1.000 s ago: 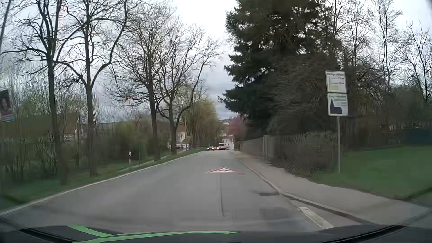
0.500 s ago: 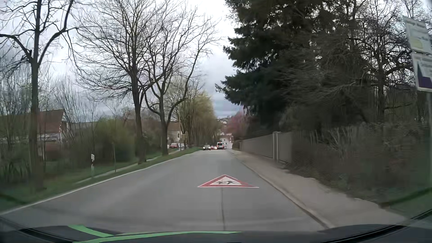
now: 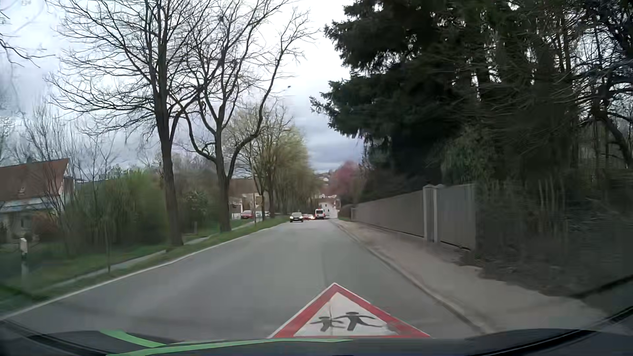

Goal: Follow the waypoints while adhering to traffic rules and regulations

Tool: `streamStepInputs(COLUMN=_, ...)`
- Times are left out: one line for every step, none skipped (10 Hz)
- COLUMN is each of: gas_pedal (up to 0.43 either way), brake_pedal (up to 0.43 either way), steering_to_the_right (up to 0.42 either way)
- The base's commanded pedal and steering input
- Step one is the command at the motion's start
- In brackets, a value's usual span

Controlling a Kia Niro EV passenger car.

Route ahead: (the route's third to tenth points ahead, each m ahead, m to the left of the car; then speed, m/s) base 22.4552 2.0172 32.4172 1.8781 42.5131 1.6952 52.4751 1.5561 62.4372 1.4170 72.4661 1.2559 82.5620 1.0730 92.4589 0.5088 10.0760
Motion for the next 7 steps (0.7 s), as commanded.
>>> streamStepInputs(gas_pedal=0.0, brake_pedal=0.0, steering_to_the_right=0.005)
streamStepInputs(gas_pedal=0.0, brake_pedal=0.0, steering_to_the_right=0.004)
streamStepInputs(gas_pedal=0.0, brake_pedal=0.0, steering_to_the_right=0.003)
streamStepInputs(gas_pedal=0.0, brake_pedal=0.0, steering_to_the_right=0.002)
streamStepInputs(gas_pedal=0.0, brake_pedal=0.0, steering_to_the_right=0.0)
streamStepInputs(gas_pedal=0.0, brake_pedal=0.0, steering_to_the_right=-0.001)
streamStepInputs(gas_pedal=0.0, brake_pedal=0.0, steering_to_the_right=-0.001)
